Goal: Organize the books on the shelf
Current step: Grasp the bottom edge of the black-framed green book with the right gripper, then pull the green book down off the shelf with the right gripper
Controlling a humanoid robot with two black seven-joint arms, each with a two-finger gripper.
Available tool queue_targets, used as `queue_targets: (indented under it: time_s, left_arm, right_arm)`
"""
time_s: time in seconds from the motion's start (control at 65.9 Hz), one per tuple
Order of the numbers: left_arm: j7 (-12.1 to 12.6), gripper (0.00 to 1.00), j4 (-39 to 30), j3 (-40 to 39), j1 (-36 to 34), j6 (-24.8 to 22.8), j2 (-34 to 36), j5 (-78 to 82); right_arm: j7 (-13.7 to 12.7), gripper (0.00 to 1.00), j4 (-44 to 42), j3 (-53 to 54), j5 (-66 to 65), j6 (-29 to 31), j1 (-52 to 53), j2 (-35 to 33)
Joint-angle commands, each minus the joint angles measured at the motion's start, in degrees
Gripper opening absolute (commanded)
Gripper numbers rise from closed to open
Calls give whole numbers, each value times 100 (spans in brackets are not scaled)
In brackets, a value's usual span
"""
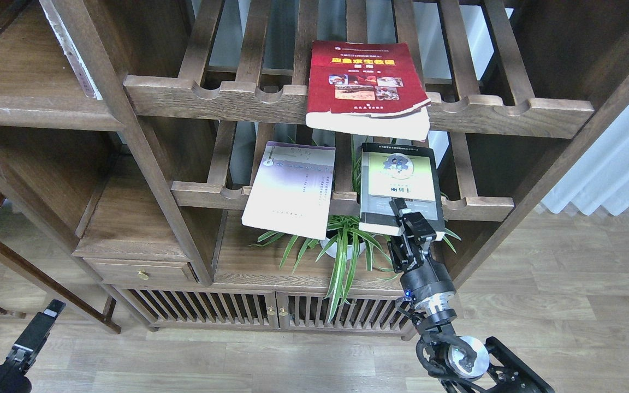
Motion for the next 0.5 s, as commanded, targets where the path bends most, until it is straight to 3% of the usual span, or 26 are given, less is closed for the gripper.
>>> queue_targets:
  time_s: [0.0, 0.364, 0.486]
  left_arm:
    - [36, 100, 0, 1, 2, 0, 23, 0]
    - [10, 100, 132, 1, -7, 0, 58, 0]
    - [45, 100, 132, 1, -16, 0, 84, 0]
  right_arm:
    - [-18, 23, 105, -18, 4, 0, -53, 0]
    - [-88, 6, 658, -70, -5, 0, -519, 0]
    - [-114, 5, 685, -97, -40, 0, -712, 0]
